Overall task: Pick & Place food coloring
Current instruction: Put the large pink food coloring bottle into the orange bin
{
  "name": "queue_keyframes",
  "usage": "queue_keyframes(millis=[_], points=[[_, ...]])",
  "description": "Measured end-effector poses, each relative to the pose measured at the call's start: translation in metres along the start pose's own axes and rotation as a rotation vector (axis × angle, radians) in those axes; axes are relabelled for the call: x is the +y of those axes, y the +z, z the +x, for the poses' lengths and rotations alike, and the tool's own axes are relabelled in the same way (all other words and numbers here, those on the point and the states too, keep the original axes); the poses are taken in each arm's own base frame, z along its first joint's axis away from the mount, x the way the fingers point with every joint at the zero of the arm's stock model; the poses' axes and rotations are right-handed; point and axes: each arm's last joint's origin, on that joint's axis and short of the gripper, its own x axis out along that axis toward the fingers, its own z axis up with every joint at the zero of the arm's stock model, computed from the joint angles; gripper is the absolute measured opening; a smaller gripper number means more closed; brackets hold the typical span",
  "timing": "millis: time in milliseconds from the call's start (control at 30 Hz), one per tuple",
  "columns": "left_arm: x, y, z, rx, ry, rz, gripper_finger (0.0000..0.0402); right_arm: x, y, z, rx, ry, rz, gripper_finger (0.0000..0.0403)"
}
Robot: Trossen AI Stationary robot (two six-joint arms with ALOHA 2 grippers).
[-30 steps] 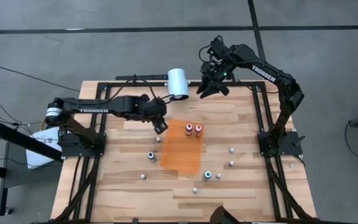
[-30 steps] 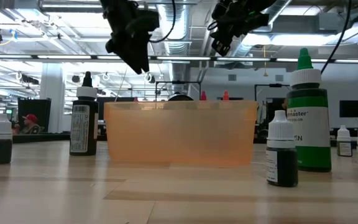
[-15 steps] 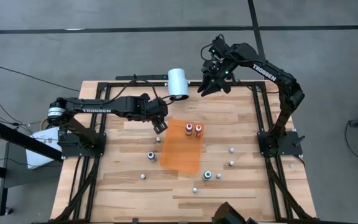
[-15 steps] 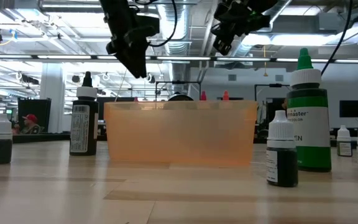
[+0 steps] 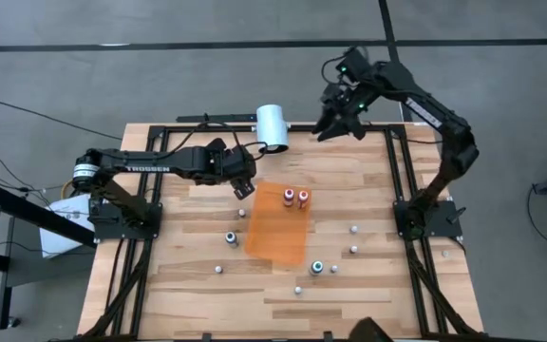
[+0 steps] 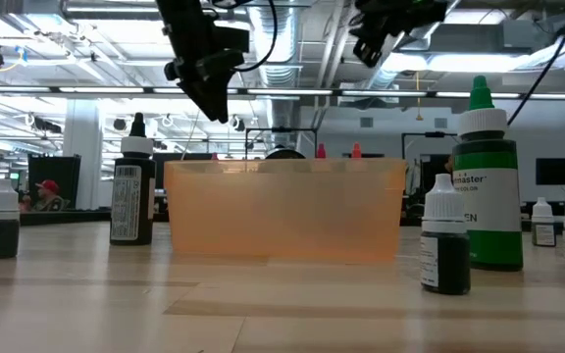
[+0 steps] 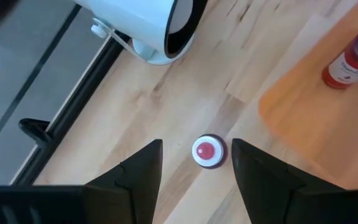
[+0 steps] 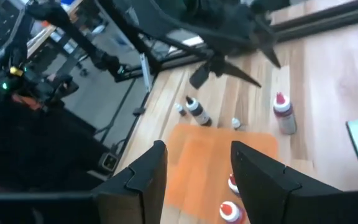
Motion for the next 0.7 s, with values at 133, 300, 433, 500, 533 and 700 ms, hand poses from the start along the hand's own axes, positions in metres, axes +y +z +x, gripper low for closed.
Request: queue_keyframes(millis=[133,300,433,500,533,700], points=[[0.000,-0.001,0.000,0.010,0.000,0.005,0.0185,0.025,0.006,-0.010,-0.019,-0.037,0.002,0.0169],[0.001,-0.002,0.000,0.018,0.008,0.021,0.0185,0.056,0.001,-0.010,0.017,-0.219,0.044,0.0167],[0.001,-0.002,0.000,0.018,0.008,0.026,0.0185,0.080,-0.017,0.000,-0.009,-0.382,0.040,0.0167],[0.001,-0.002,0.000,0.018,0.007,0.043,0.0185,0.090,-0.032,0.006,-0.043,-0.430,0.038,0.0169],[0.001,-0.002,0.000,0.019,0.006,0.052,0.0185,0.095,-0.040,0.009,-0.063,-0.445,0.038,0.0169],[0.000,-0.002,0.000,0.023,-0.008,0.082,0.0185,0.115,-0.085,0.022,-0.191,-0.537,0.051,0.0169]])
